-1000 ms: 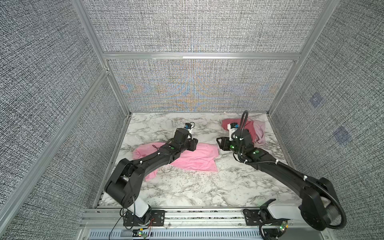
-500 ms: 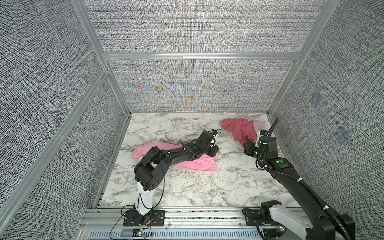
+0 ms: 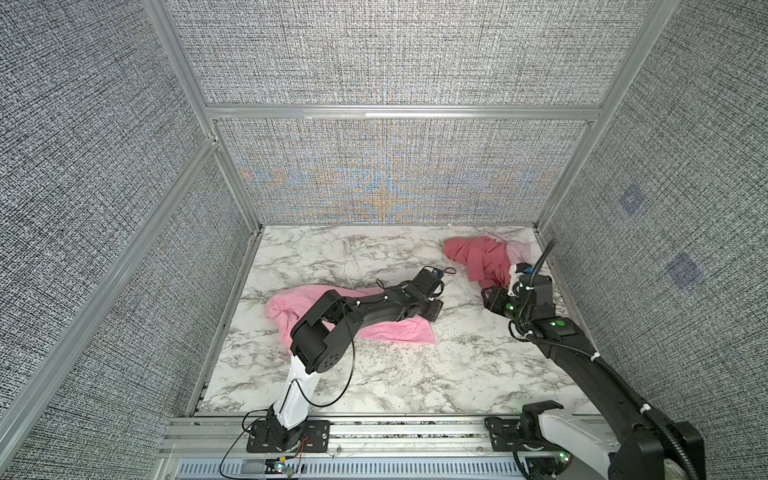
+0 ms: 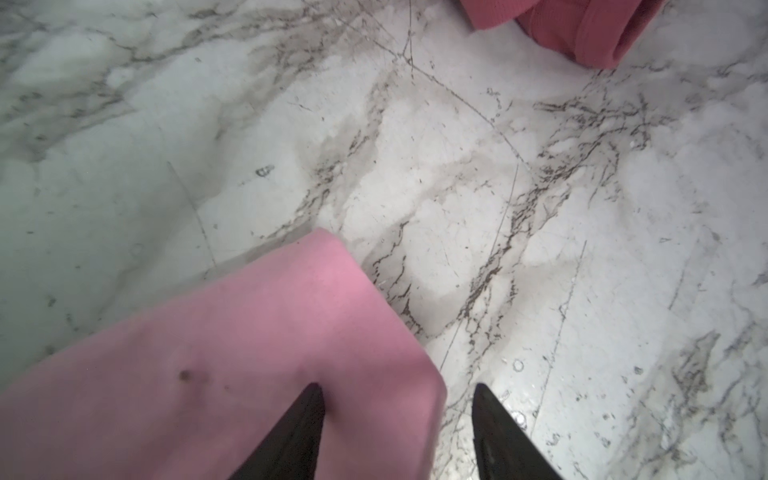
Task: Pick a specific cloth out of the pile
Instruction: 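Grasp the pink cloth with the left gripper while the right gripper draws back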
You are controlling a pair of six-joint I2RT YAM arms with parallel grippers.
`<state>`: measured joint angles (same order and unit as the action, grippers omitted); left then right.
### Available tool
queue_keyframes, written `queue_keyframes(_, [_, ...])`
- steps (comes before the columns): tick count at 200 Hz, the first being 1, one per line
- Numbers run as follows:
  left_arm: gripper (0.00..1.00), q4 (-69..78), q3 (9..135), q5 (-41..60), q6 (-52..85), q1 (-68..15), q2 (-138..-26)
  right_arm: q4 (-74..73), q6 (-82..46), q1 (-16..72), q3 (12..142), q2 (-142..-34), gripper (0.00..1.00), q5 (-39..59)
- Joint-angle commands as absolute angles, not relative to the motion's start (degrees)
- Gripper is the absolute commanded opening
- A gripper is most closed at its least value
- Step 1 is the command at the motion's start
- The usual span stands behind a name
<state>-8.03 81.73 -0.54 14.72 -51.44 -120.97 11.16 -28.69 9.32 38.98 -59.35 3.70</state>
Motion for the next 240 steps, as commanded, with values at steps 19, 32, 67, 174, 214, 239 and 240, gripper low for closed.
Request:
queue_keyframes(19, [0.57,-9.8,82.26,-3.42,14.06,-51.43,-122.32,9.16,-29.75,9.32,38.42,-59.34,0.56,4.96])
queue_keyframes(32, [0.54,-10.26,82.35,-4.06,15.01,-51.42,-122.43,8.97,-30.0,9.32,38.22,-59.28,0.57,5.01])
queue_keyframes(67, [0.24,-12.85,84.25,-7.23,16.98,-51.42,-123.6,8.71,-29.99,9.29,37.98,-58.98,0.57,5.27])
queue_keyframes(174, [0.0,-13.23,83.97,-9.56,17.72,-44.66,-109.77,7.44,-30.67,9.31,38.23,-59.18,0.57,6.09])
queue_keyframes(214, [0.0,-13.16,80.69,-13.52,16.51,-39.14,-101.16,6.19,-30.74,9.24,38.46,-59.64,0.57,6.85])
queue_keyframes(239, [0.0,-14.47,79.04,-16.45,16.22,-36.1,-96.21,4.91,-30.63,9.23,38.67,-60.58,0.57,7.63])
queue_keyframes(240, [0.0,-14.44,78.94,-16.53,16.24,-35.98,-95.96,4.87,-30.65,9.23,38.63,-60.61,0.57,7.64])
